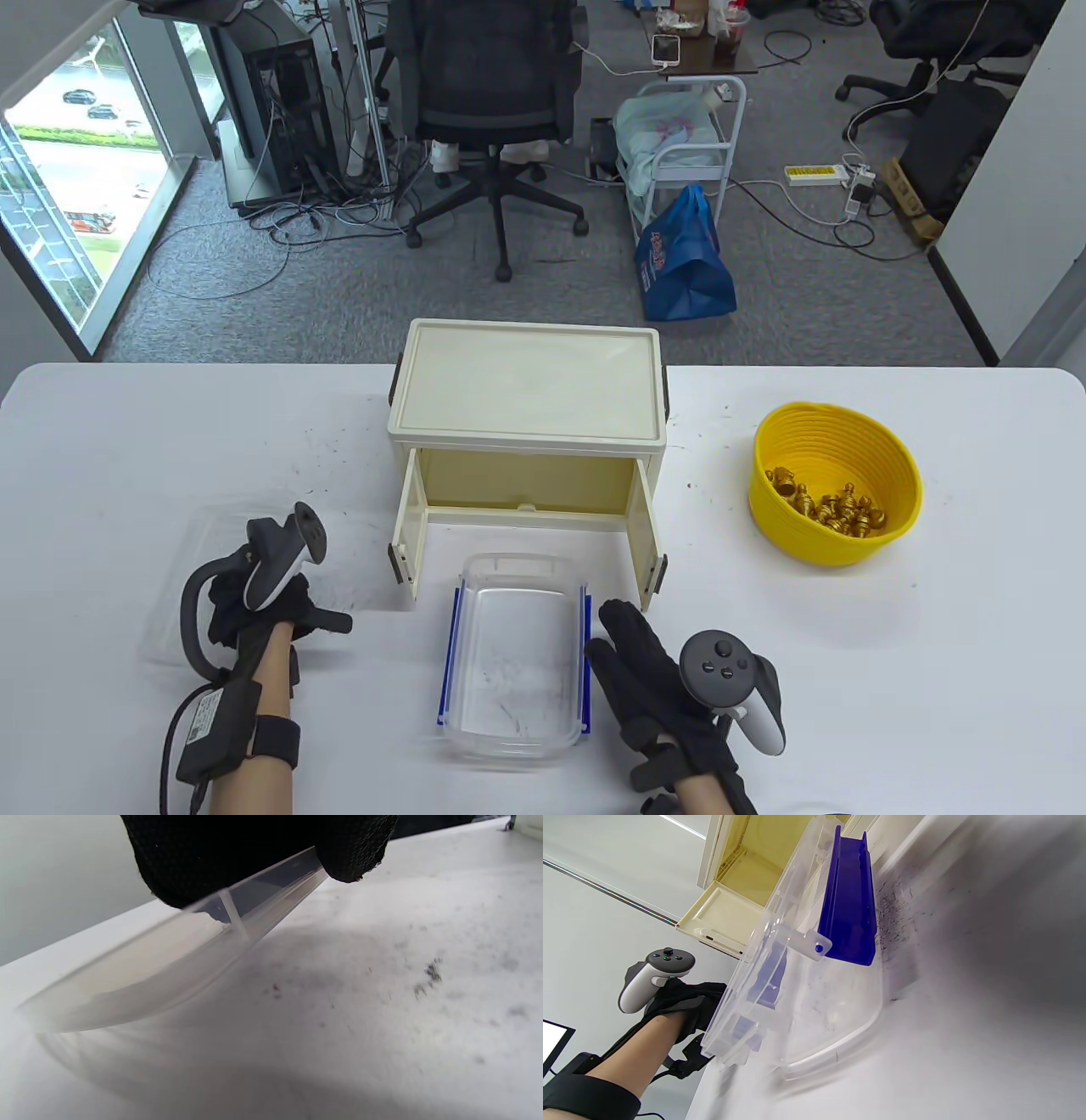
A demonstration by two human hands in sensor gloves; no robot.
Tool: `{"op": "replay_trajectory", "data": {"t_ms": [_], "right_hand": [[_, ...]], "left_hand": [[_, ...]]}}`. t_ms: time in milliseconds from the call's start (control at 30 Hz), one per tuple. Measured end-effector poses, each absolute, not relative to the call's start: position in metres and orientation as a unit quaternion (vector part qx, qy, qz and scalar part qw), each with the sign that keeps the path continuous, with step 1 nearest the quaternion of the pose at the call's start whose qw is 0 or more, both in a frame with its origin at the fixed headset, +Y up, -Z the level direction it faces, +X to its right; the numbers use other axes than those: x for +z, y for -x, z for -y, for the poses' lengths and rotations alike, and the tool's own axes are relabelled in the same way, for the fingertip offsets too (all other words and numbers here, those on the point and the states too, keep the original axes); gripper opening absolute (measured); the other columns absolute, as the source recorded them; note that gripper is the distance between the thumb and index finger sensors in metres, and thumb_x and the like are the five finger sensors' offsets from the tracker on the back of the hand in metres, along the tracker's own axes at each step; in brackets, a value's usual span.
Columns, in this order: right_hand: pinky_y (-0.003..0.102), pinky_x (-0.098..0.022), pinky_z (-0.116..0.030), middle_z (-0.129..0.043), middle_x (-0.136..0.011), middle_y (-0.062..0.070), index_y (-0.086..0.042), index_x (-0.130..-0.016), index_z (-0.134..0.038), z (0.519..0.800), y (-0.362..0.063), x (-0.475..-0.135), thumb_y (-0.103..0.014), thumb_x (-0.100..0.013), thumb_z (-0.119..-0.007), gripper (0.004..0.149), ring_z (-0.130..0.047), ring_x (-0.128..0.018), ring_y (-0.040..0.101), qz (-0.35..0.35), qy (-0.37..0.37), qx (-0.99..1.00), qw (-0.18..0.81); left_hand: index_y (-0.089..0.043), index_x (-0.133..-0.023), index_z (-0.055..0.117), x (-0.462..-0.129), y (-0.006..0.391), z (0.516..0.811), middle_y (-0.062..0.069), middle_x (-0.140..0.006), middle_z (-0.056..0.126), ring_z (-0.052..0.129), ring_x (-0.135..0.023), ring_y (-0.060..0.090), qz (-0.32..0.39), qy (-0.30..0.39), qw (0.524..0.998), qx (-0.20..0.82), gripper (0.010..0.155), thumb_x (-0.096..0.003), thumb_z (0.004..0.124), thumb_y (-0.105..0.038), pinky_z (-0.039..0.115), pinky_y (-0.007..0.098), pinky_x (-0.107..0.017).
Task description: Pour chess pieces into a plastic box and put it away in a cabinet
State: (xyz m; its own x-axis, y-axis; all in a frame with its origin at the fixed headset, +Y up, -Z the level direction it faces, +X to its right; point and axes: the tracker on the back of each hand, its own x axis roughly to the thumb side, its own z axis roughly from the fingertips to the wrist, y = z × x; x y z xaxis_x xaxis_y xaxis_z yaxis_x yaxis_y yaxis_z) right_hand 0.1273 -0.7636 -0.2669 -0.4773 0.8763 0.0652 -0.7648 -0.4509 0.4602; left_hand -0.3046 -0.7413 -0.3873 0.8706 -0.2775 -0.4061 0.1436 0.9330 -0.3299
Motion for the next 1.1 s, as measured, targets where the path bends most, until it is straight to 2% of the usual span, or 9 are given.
{"op": "replay_trajectory", "data": {"t_ms": [133,200,300,500,633,733,767,867,1100], "right_hand": [[0.068,-0.072,-0.032,-0.026,-0.122,0.026,-0.009,-0.118,-0.030,0.763,-0.128,-0.267,-0.052,-0.066,-0.054,0.072,-0.026,-0.108,0.053,-0.187,-0.148,0.839,0.490],[0.068,-0.072,-0.032,-0.026,-0.122,0.026,-0.009,-0.118,-0.030,0.763,-0.128,-0.267,-0.052,-0.066,-0.054,0.072,-0.026,-0.108,0.053,-0.186,-0.149,0.839,0.489],[0.067,-0.072,-0.033,-0.026,-0.122,0.026,-0.009,-0.118,-0.029,0.763,-0.128,-0.267,-0.052,-0.066,-0.054,0.072,-0.027,-0.108,0.053,-0.186,-0.150,0.839,0.488],[0.067,-0.072,-0.033,-0.027,-0.122,0.026,-0.008,-0.118,-0.030,0.764,-0.128,-0.267,-0.051,-0.066,-0.054,0.072,-0.027,-0.108,0.053,-0.182,-0.152,0.836,0.494],[0.067,-0.072,-0.033,-0.027,-0.121,0.026,-0.008,-0.118,-0.030,0.762,-0.127,-0.266,-0.052,-0.066,-0.054,0.072,-0.027,-0.108,0.053,-0.181,-0.156,0.841,0.486],[0.067,-0.072,-0.033,-0.027,-0.121,0.026,-0.008,-0.118,-0.030,0.762,-0.128,-0.265,-0.051,-0.066,-0.054,0.072,-0.027,-0.108,0.053,-0.179,-0.155,0.842,0.485],[0.067,-0.072,-0.033,-0.027,-0.121,0.027,-0.008,-0.118,-0.030,0.762,-0.128,-0.265,-0.051,-0.066,-0.054,0.072,-0.027,-0.108,0.053,-0.179,-0.154,0.841,0.487],[0.067,-0.073,-0.033,-0.027,-0.121,0.026,-0.008,-0.118,-0.030,0.763,-0.129,-0.266,-0.051,-0.066,-0.054,0.072,-0.027,-0.108,0.053,-0.183,-0.154,0.839,0.488],[0.067,-0.072,-0.033,-0.026,-0.121,0.026,-0.008,-0.118,-0.030,0.764,-0.128,-0.265,-0.051,-0.066,-0.054,0.072,-0.026,-0.108,0.053,-0.188,-0.152,0.840,0.485]], "left_hand": [[-0.021,-0.099,0.080,-0.388,0.301,0.759,0.011,-0.087,0.093,0.099,-0.066,0.023,-0.217,0.181,0.951,-0.124,0.039,-0.0659,0.074,-0.040,0.091,0.037,-0.048],[-0.021,-0.100,0.079,-0.387,0.300,0.759,0.011,-0.087,0.093,0.099,-0.066,0.023,-0.214,0.166,0.954,-0.130,0.041,-0.0664,0.072,-0.042,0.090,0.038,-0.048],[-0.017,-0.110,0.071,-0.382,0.299,0.752,0.014,-0.098,0.089,0.096,-0.077,0.031,-0.206,0.168,0.958,-0.109,0.054,-0.0669,0.067,-0.049,0.089,0.042,-0.053],[-0.012,-0.122,0.055,-0.360,0.292,0.704,0.021,-0.111,0.077,0.088,-0.091,0.039,-0.162,0.082,0.983,-0.033,0.073,-0.0657,0.061,-0.057,0.083,0.053,-0.061],[-0.009,-0.125,0.048,-0.337,0.281,0.674,0.026,-0.120,0.065,0.076,-0.103,0.047,-0.085,0.022,0.995,0.055,0.079,-0.0655,0.058,-0.060,0.073,0.062,-0.070],[-0.008,-0.126,0.045,-0.321,0.277,0.667,0.026,-0.123,0.060,0.070,-0.107,0.049,-0.021,-0.018,0.990,0.137,0.080,-0.0659,0.056,-0.060,0.068,0.064,-0.073],[-0.008,-0.126,0.044,-0.314,0.275,0.669,0.026,-0.124,0.058,0.068,-0.108,0.050,0.011,-0.032,0.985,0.168,0.081,-0.0658,0.055,-0.061,0.067,0.064,-0.073],[-0.003,-0.127,0.038,-0.300,0.272,0.683,0.030,-0.126,0.052,0.062,-0.110,0.053,0.030,-0.038,0.971,0.232,0.089,-0.0650,0.053,-0.064,0.063,0.066,-0.075],[0.001,-0.127,0.026,-0.286,0.260,0.742,0.034,-0.128,0.036,0.044,-0.113,0.060,0.088,0.008,0.937,0.338,0.099,-0.0631,0.055,-0.068,0.050,0.070,-0.076]]}}
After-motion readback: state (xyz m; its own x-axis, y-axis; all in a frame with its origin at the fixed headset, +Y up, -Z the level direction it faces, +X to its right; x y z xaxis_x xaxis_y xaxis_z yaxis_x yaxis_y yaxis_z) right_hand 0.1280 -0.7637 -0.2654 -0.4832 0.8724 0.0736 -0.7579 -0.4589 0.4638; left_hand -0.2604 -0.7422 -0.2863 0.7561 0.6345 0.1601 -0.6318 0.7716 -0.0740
